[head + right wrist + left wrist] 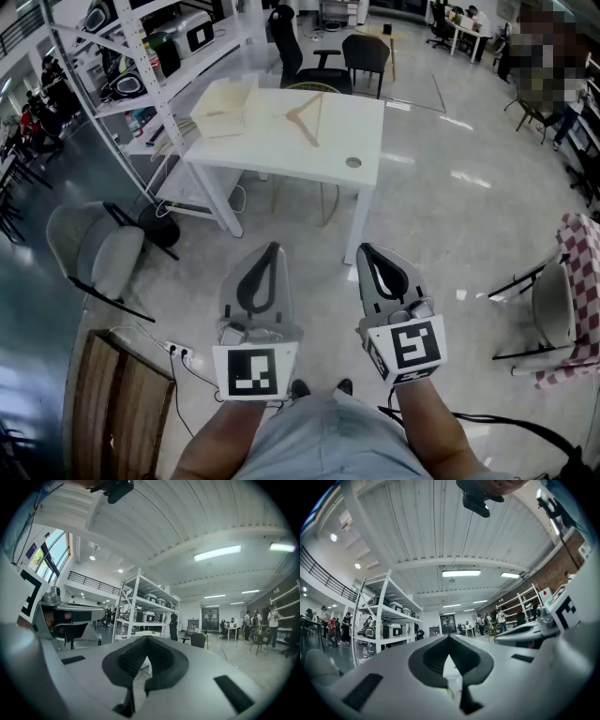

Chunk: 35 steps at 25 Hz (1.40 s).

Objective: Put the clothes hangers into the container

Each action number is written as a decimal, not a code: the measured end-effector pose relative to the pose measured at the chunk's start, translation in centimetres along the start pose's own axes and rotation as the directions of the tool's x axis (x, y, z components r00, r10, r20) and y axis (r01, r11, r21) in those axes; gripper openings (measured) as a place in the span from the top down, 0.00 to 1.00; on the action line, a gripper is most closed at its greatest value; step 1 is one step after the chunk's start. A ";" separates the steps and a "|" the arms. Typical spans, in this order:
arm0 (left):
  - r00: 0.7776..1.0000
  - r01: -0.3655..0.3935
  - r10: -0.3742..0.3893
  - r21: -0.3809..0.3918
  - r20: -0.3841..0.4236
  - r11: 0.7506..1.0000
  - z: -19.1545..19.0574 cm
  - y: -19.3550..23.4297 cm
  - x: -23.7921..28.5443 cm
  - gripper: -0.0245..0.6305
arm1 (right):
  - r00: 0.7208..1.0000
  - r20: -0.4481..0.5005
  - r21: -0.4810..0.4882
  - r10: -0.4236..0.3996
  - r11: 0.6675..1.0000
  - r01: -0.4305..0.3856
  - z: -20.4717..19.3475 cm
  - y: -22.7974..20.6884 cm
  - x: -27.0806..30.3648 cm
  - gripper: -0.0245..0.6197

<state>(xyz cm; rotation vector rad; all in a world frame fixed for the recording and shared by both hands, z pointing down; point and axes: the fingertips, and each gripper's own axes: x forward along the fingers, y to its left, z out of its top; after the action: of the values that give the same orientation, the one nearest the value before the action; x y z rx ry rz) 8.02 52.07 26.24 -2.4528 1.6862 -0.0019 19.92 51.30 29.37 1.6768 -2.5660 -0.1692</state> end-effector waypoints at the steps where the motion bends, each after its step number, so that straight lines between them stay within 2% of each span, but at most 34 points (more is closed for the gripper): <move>1: 1.000 -0.002 0.002 0.000 0.002 1.000 0.0 -0.2 0.1 0.95 | 1.000 0.002 0.000 0.001 1.000 -0.001 -0.1 -0.1 -0.1 0.95; 8: 1.000 0.004 -0.004 0.008 0.016 1.000 0.3 -1.9 0.4 0.95 | 1.000 0.001 0.010 0.002 1.000 -0.002 -0.5 -1.3 -0.9 0.95; 21: 0.999 -0.014 0.014 0.008 -0.031 1.000 -1.2 -5.4 1.1 0.94 | 0.997 -0.022 0.078 0.071 0.995 -0.069 -2.9 -3.7 -1.4 0.94; 29: 0.997 -0.014 0.013 -0.006 -0.070 1.000 -3.7 -2.5 5.0 0.94 | 0.993 -0.080 0.118 0.087 0.990 -0.077 -5.4 -4.2 3.5 0.94; 35: 0.997 -0.001 -0.001 -0.025 -0.071 1.000 -5.3 1.7 10.3 0.94 | 0.993 -0.080 0.108 0.082 0.992 -0.073 -5.5 -4.3 10.7 0.94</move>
<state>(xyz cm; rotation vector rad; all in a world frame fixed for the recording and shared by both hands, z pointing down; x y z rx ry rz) 9.67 41.16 30.26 -2.4993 1.7248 -0.0688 20.22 39.52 34.27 1.5767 -2.6137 0.0402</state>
